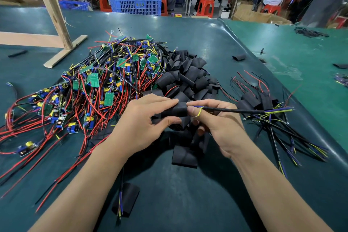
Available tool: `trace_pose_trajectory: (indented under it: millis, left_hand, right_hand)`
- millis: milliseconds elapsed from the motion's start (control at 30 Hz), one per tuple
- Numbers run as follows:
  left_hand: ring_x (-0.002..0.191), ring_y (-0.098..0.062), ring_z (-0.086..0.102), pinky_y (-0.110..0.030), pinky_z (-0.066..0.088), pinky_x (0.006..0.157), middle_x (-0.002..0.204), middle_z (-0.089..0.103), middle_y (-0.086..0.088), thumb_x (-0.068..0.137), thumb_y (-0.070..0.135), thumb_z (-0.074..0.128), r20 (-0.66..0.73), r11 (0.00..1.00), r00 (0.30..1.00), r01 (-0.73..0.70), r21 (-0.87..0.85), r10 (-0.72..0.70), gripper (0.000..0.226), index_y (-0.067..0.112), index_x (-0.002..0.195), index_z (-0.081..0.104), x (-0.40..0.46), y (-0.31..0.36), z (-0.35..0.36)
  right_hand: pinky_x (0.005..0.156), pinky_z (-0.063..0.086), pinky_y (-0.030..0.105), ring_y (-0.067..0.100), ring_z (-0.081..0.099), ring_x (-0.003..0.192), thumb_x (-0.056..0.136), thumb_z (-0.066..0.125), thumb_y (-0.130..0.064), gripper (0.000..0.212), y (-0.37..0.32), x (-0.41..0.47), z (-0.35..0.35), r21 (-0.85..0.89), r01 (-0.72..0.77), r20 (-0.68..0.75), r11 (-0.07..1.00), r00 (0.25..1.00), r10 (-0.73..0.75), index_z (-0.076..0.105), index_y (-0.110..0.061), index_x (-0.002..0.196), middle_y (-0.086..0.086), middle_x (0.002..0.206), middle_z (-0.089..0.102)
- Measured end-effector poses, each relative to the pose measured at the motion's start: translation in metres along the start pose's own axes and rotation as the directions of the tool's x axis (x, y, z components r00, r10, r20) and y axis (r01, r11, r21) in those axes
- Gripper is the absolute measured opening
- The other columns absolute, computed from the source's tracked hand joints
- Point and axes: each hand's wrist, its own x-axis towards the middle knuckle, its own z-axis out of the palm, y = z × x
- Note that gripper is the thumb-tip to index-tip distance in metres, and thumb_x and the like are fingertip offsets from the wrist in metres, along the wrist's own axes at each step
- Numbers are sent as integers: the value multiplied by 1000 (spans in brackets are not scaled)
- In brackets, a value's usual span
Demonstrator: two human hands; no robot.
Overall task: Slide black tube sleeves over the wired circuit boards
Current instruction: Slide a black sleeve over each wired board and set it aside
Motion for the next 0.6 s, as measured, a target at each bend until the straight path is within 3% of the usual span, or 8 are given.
trace_pose_trajectory:
  millis: [133,367,433,600]
  left_hand:
    - [91,-19,68,-35,53,83,103,72,-6,75,21,77,-10,999,1000,-25,28,25,40,2,110,72,0,-1,1]
    - [98,-20,67,-36,52,90,107,71,-5,78,29,78,-17,999,999,28,33,-28,44,4,114,72,1,-4,-7]
    - [99,-22,67,-37,52,91,107,71,-6,77,27,78,-20,998,999,30,52,-29,44,4,114,72,1,-5,-8]
    - [96,-23,68,-40,54,88,105,72,-7,73,25,81,-37,998,999,0,59,2,45,4,111,73,2,-5,-10]
  right_hand:
    - [41,43,23,15,54,54,84,73,-4,16,4,0,6,25,-48,-33,999,998,49,79,-18,76,6,63,64]
    - [46,47,23,17,65,65,85,70,-11,11,-7,-1,-3,69,-52,78,996,996,47,76,-15,94,8,85,74]
    - [48,48,22,17,67,69,78,72,-20,20,-9,-1,-6,99,-73,105,992,993,62,73,-12,97,10,90,73]
    - [53,52,24,22,70,71,73,71,-27,19,-12,3,-12,136,-64,44,989,997,59,75,-11,84,15,85,73]
